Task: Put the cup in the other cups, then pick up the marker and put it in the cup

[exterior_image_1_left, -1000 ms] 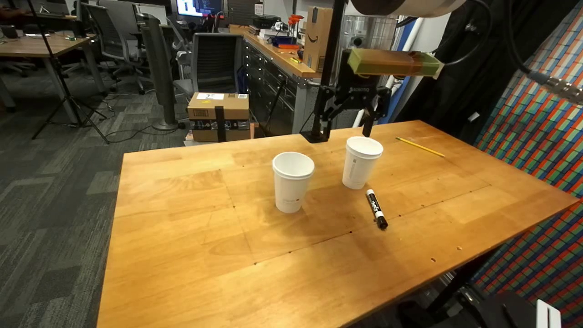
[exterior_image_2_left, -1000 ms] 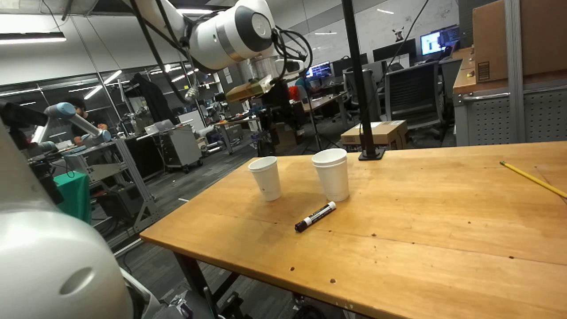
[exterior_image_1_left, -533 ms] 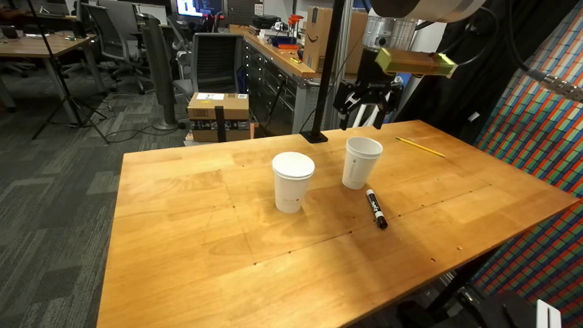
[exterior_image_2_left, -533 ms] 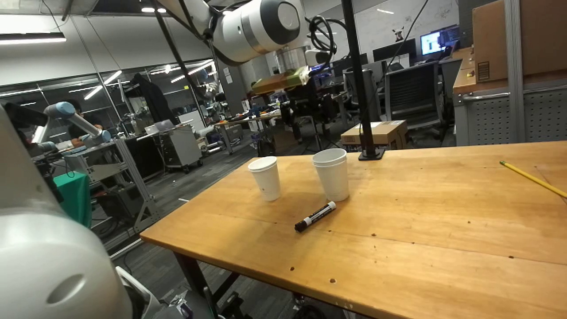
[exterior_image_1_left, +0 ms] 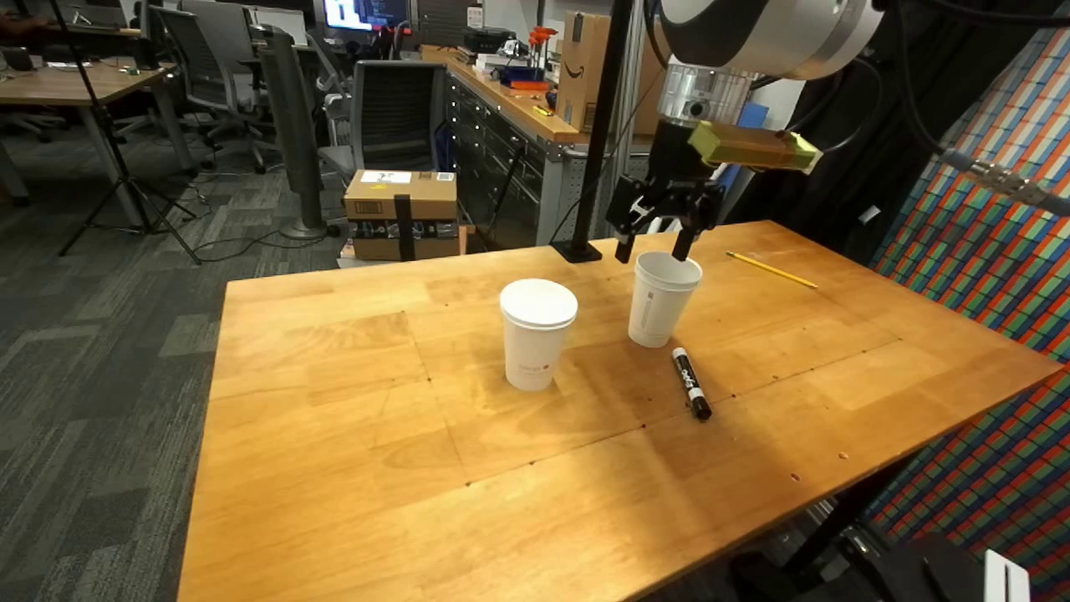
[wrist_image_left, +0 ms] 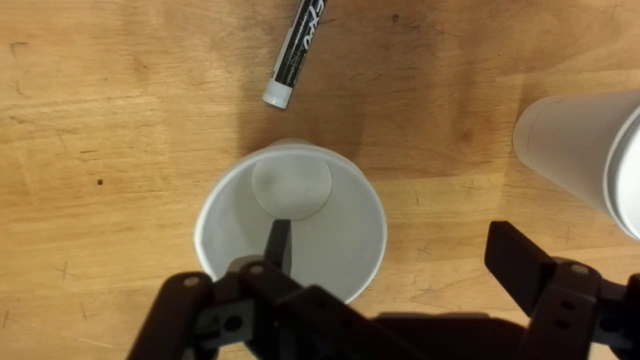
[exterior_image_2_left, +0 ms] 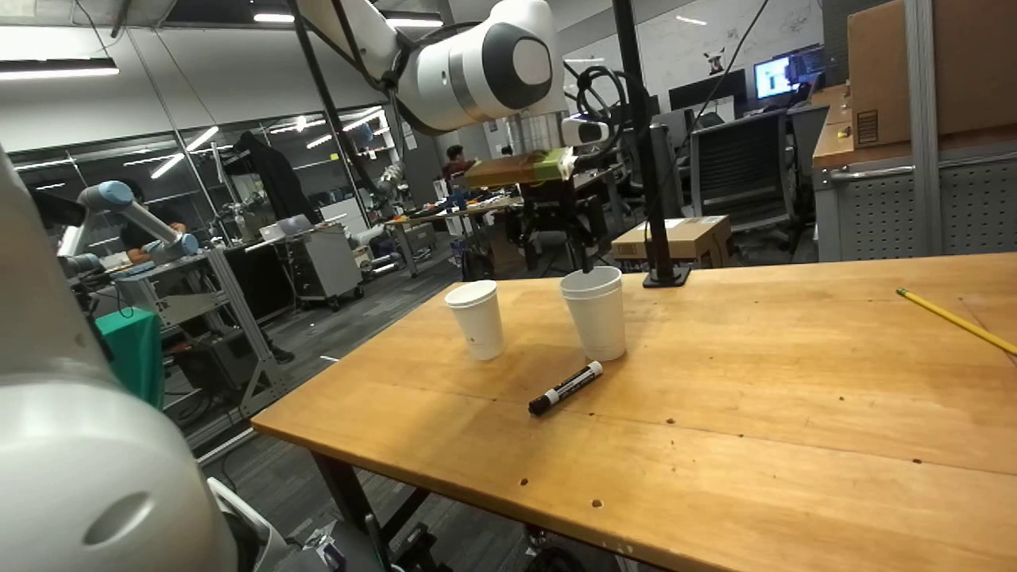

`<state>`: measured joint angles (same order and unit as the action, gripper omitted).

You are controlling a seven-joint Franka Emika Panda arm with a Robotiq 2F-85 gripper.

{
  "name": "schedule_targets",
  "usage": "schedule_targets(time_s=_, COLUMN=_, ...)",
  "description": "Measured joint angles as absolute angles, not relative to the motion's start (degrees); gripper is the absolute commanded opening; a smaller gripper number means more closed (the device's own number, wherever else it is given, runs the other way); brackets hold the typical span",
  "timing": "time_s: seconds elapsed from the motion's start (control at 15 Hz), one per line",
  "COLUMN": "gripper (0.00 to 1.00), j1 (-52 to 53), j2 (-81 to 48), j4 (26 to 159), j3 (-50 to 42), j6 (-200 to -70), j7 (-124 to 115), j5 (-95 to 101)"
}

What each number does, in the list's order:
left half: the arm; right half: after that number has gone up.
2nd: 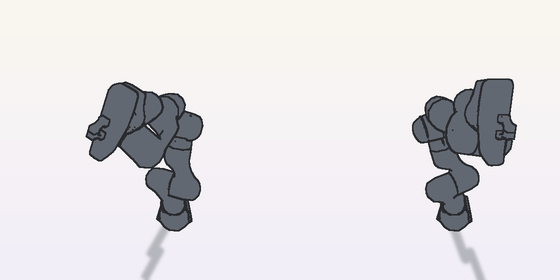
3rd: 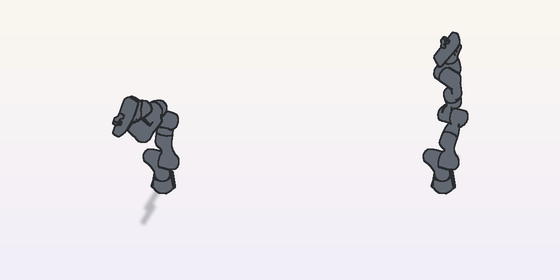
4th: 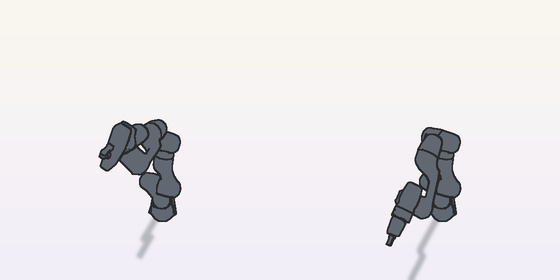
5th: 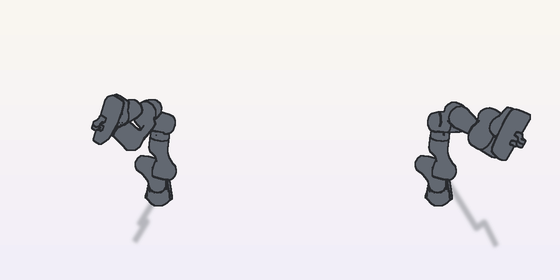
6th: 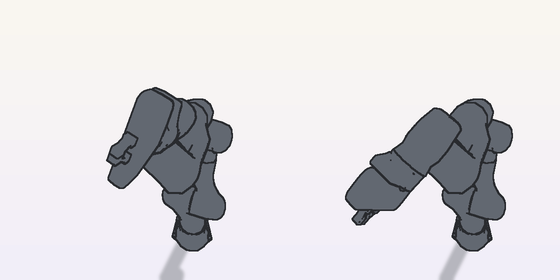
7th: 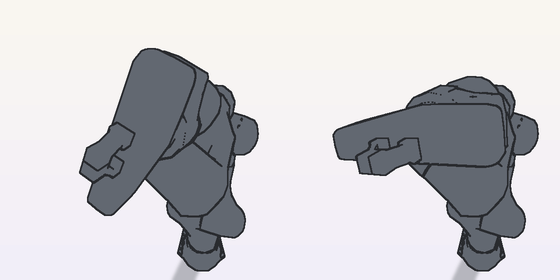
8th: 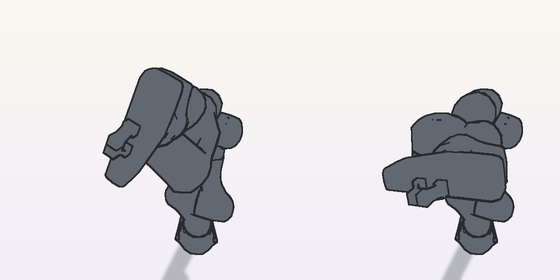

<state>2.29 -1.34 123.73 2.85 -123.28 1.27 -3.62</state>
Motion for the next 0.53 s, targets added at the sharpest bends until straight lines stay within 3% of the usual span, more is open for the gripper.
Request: schedule_targets(time_s=0.53, gripper=1.00, j1=1.23, j2=-4.02, j4=124.31, j3=2.33, j6=-124.40, j7=8.65, j5=-4.26)
